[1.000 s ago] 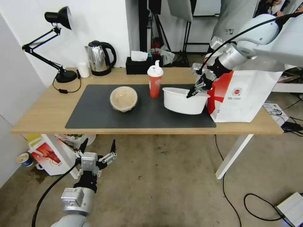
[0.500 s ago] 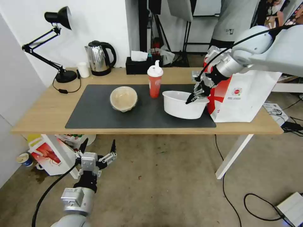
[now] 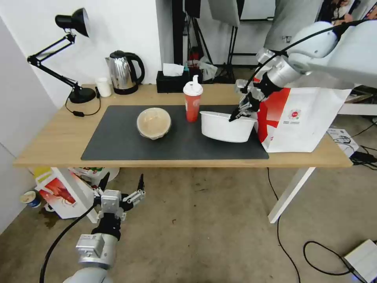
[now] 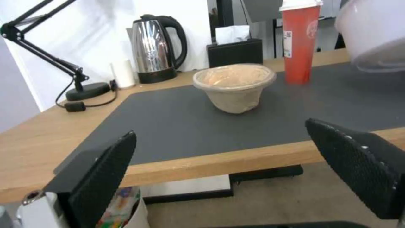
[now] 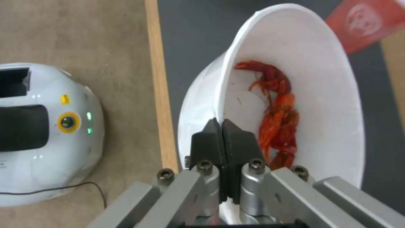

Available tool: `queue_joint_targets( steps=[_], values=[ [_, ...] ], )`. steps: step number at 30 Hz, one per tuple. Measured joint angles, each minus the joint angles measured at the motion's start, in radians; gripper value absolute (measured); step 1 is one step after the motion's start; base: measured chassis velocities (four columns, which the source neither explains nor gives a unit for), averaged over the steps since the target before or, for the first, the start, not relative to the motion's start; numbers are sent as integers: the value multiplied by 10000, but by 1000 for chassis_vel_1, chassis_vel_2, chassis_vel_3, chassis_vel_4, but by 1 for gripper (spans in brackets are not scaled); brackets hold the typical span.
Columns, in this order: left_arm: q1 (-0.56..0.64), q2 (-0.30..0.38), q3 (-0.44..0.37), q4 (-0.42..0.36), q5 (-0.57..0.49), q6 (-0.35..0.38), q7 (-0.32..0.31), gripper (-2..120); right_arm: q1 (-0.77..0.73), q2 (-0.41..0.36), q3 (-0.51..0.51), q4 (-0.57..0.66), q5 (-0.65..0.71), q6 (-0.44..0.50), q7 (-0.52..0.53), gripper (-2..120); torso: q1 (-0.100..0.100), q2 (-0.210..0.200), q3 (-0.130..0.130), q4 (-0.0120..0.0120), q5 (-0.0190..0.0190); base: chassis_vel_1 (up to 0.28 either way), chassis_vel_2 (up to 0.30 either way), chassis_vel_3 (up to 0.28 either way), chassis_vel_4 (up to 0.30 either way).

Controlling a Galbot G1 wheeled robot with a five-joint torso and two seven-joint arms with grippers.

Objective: Pick up the trash from the table and place it into the takeout bag.

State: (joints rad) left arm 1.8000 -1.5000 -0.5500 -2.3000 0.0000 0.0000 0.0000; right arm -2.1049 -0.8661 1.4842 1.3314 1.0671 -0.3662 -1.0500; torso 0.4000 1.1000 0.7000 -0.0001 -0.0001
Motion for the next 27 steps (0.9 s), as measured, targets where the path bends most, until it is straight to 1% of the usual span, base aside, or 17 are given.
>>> queue_joint_targets(
  steps=[12,27],
  values=[
    [0,0,0,0,0,0,0,100,755,-273,-35,-96,278,68,-18,0,0,0,0,1,0,0,0,0,0],
    [0,0,0,0,0,0,0,100,1967,-368,-321,-134,638,183,-70,0,0,0,0,0,0,0,0,0,0]
  ],
)
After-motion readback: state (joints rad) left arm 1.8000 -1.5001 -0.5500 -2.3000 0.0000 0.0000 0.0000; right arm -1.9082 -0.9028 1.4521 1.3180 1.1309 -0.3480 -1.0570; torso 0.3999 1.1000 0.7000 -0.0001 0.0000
